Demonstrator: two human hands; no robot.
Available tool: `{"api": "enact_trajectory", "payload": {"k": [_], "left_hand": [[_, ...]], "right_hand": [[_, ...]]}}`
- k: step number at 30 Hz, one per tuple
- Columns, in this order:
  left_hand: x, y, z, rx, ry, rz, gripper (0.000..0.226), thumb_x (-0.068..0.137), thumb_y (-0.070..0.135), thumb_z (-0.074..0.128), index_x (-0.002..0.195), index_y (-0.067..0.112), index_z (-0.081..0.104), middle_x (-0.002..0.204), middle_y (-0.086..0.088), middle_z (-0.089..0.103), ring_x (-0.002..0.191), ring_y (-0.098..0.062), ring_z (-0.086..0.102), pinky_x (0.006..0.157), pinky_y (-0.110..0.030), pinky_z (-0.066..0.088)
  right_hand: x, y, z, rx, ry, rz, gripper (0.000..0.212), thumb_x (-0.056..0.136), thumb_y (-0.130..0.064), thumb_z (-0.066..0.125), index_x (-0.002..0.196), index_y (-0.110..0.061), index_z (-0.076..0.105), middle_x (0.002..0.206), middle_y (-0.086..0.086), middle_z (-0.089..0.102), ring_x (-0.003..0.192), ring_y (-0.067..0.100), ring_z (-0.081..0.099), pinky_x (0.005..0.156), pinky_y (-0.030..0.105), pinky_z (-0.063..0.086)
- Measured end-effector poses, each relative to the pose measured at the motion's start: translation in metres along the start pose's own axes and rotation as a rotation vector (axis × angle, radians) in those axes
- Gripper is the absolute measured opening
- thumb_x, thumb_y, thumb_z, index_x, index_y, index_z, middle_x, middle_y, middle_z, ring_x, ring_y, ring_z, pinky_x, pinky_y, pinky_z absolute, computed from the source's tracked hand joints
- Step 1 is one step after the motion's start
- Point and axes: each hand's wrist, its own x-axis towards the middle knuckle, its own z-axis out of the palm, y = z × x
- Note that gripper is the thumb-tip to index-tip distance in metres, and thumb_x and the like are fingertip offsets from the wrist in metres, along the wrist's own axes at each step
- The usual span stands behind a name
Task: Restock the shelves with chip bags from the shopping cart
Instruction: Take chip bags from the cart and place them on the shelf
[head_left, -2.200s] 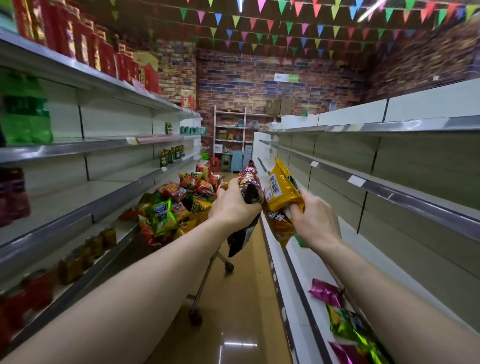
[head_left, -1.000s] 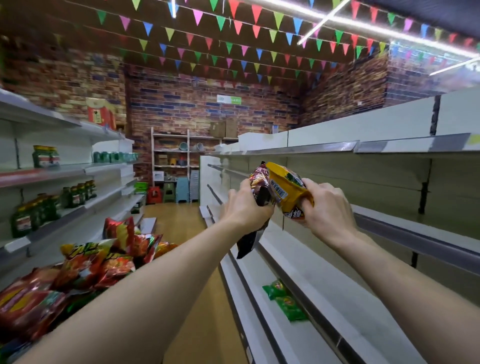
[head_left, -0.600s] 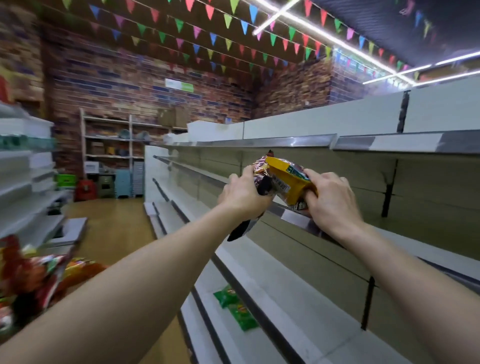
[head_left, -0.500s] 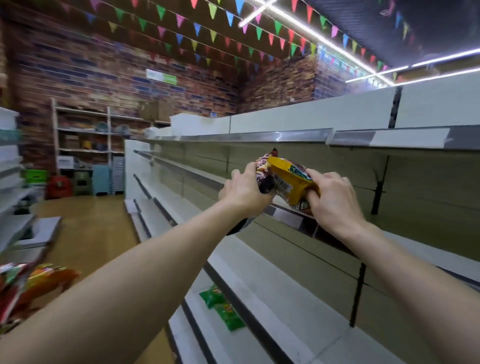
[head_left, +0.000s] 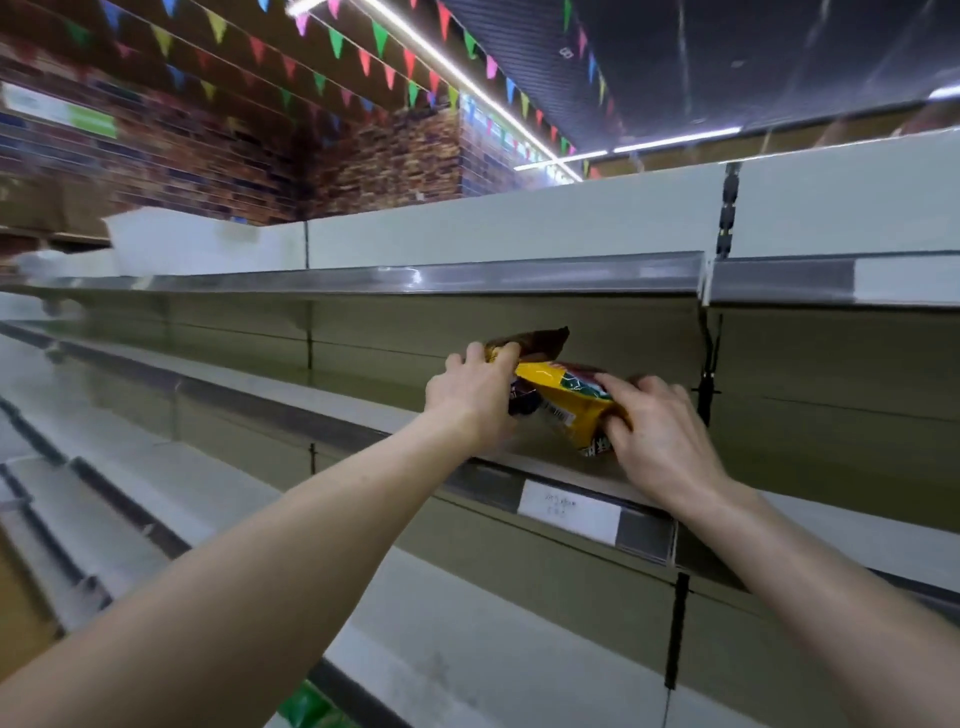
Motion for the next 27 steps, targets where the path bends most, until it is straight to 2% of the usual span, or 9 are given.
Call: {"api": "enact_trajectory", "payload": {"k": [8,10,14,17,20,22,24,26,27], "left_hand": [[0.057,-0.011,0.053,0.054,-0.116,0.044,0.051,0.089,0.039,0.062,0.131,0.016,0.045,0.127,-0.011,0.049,0.119,-0.031,0.045,0.083,-0.039,0.044],[0.069,-0.012,0.061,0.074,-0.131,0.048,0.052,0.09,0.039,0.06,0.134,0.017,0.045,0.128,-0.011,0.049,0.117,-0.032,0.047,0.079,-0.037,0.041],[0.088,-0.022,0.082,0.092,-0.195,0.112,0.076,0.09,0.038,0.06,0.151,0.033,0.014,0.149,-0.01,0.026,0.131,-0.034,0.037,0.088,-0.038,0.043],[0.1,-0.026,0.075,0.087,-0.47,0.107,0.066,0.09,0.037,0.058,0.149,0.026,0.028,0.153,-0.008,0.029,0.134,-0.028,0.036,0.098,-0.035,0.039],[0.124,-0.03,0.052,-0.222,-0.762,0.056,0.042,0.095,0.022,0.054,0.135,0.02,0.042,0.13,-0.006,0.05,0.112,-0.021,0.051,0.086,-0.026,0.04],[0.141,-0.036,0.047,-0.465,-0.7,0.078,0.039,0.09,0.003,0.053,0.125,0.019,0.049,0.119,-0.007,0.055,0.093,-0.018,0.051,0.081,-0.028,0.047],[0.158,-0.039,0.051,-0.777,-0.547,0.004,0.043,0.087,-0.005,0.049,0.124,0.013,0.059,0.123,-0.008,0.058,0.098,-0.021,0.051,0.091,-0.035,0.049],[0.164,-0.031,0.053,-1.139,-0.518,-0.11,0.029,0.094,0.006,0.051,0.121,0.008,0.064,0.118,-0.009,0.063,0.1,-0.023,0.06,0.09,-0.033,0.05],[0.163,-0.022,0.054,-1.235,-0.555,-0.122,0.028,0.098,0.015,0.05,0.122,0.007,0.062,0.115,-0.009,0.066,0.099,-0.022,0.065,0.089,-0.031,0.053]], "right_hand": [[0.037,0.017,0.027,-0.117,-0.105,0.057,0.025,0.101,-0.021,0.043,0.119,-0.019,0.061,0.114,0.008,0.059,0.099,0.027,0.058,0.082,0.038,0.049],[0.044,0.022,0.034,-0.123,-0.132,0.042,0.03,0.102,-0.019,0.04,0.128,-0.022,0.055,0.123,0.007,0.054,0.108,0.027,0.053,0.087,0.038,0.048],[0.054,0.03,0.041,-0.176,-0.113,-0.042,0.054,0.101,-0.016,0.039,0.15,-0.034,0.025,0.14,0.003,0.031,0.131,0.025,0.026,0.103,0.037,0.037],[0.064,0.031,0.047,-0.262,-0.076,-0.113,0.055,0.097,-0.012,0.048,0.149,-0.026,0.034,0.14,0.005,0.035,0.132,0.024,0.026,0.104,0.034,0.037],[0.075,0.035,0.055,-0.317,0.028,-0.151,0.059,0.078,-0.002,0.073,0.134,-0.011,0.056,0.129,0.018,0.054,0.121,0.042,0.047,0.085,0.045,0.054],[0.081,0.038,0.062,-0.359,-0.045,-0.075,0.063,0.078,-0.006,0.075,0.138,-0.008,0.052,0.136,0.019,0.049,0.127,0.043,0.043,0.089,0.048,0.053],[0.082,0.04,0.066,-0.343,-0.009,-0.093,0.068,0.065,-0.004,0.085,0.129,-0.005,0.061,0.125,0.023,0.057,0.118,0.043,0.05,0.074,0.05,0.058],[0.082,0.042,0.067,-0.362,0.132,-0.131,0.067,0.051,0.001,0.089,0.115,-0.004,0.07,0.11,0.022,0.064,0.106,0.037,0.048,0.053,0.042,0.058],[0.081,0.041,0.066,-0.382,0.179,-0.161,0.065,0.052,0.003,0.088,0.114,-0.004,0.07,0.111,0.022,0.065,0.106,0.034,0.043,0.052,0.041,0.056]]}}
